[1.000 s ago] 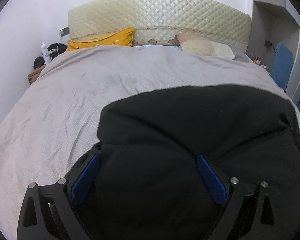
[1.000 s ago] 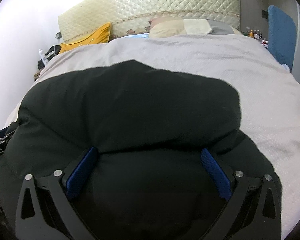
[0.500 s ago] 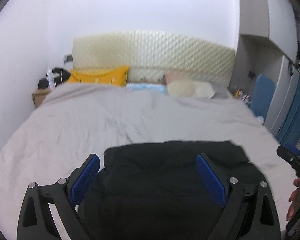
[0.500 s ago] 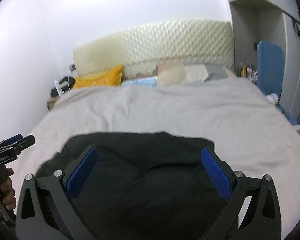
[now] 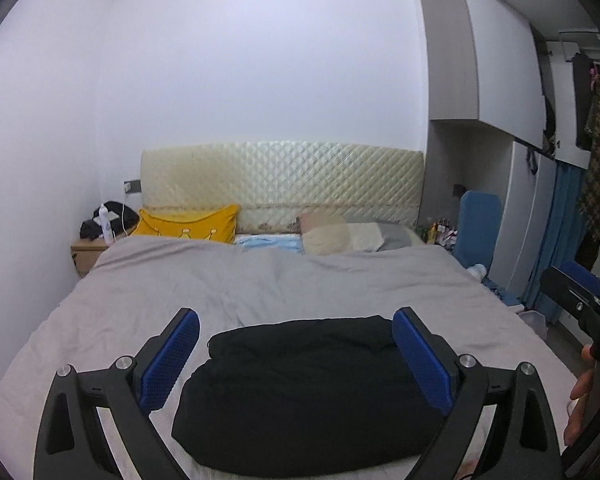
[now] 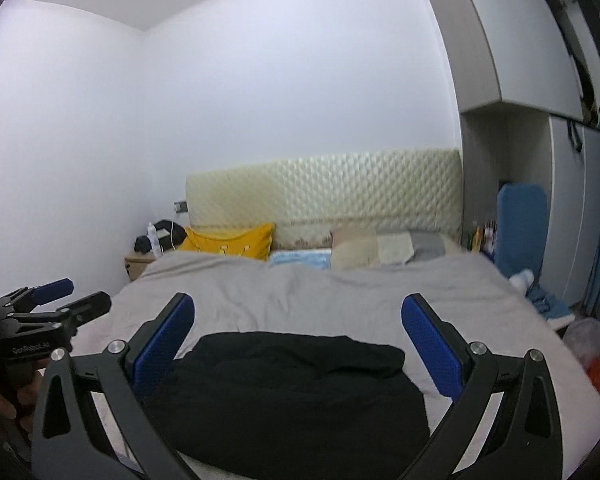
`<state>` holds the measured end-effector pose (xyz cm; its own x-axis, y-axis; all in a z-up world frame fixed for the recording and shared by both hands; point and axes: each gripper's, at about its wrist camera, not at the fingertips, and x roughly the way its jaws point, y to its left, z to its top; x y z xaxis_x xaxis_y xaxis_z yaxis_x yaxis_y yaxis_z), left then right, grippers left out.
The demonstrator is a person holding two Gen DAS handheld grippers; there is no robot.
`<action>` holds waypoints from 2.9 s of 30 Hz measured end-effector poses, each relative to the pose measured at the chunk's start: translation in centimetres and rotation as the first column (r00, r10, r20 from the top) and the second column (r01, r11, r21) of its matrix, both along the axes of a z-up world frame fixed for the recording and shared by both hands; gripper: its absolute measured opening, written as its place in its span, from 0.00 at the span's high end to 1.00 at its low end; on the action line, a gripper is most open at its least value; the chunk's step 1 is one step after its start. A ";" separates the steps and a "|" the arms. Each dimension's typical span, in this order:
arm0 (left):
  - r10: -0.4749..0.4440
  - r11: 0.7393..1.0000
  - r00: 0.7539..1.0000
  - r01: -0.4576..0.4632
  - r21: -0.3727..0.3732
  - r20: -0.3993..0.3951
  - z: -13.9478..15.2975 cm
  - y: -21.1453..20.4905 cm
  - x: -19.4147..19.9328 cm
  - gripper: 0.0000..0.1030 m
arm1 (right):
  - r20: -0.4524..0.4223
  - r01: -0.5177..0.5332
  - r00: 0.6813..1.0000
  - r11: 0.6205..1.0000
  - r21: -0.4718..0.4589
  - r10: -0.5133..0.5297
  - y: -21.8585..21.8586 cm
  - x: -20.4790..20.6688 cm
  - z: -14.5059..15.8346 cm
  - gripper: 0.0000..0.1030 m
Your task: Fold large clothes
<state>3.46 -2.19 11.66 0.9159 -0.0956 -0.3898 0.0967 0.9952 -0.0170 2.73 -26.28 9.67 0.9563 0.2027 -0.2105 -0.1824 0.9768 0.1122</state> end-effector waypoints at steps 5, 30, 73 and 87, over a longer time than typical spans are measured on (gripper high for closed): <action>-0.024 1.000 0.999 0.025 -0.019 0.035 0.9 -0.3 -4.4 0.05 | 0.028 -0.010 1.000 1.000 -0.010 0.010 1.0 -4.2 0.2 0.00; 0.034 0.999 0.998 -0.034 -0.008 -0.060 -6.4 0.8 -8.3 0.05 | -0.111 0.033 0.993 0.999 -0.021 -0.035 1.4 -9.1 -9.4 0.00; 0.027 0.999 0.985 -0.029 -0.012 -0.168 -10.9 0.6 -5.6 0.05 | -0.184 0.074 0.980 0.997 -0.019 -0.077 0.4 -7.5 -13.6 0.00; 0.018 0.999 0.982 -0.023 -0.025 -0.185 -11.0 1.0 -5.3 0.05 | -0.191 0.072 0.979 0.997 -0.021 -0.075 0.4 -7.2 -13.9 0.00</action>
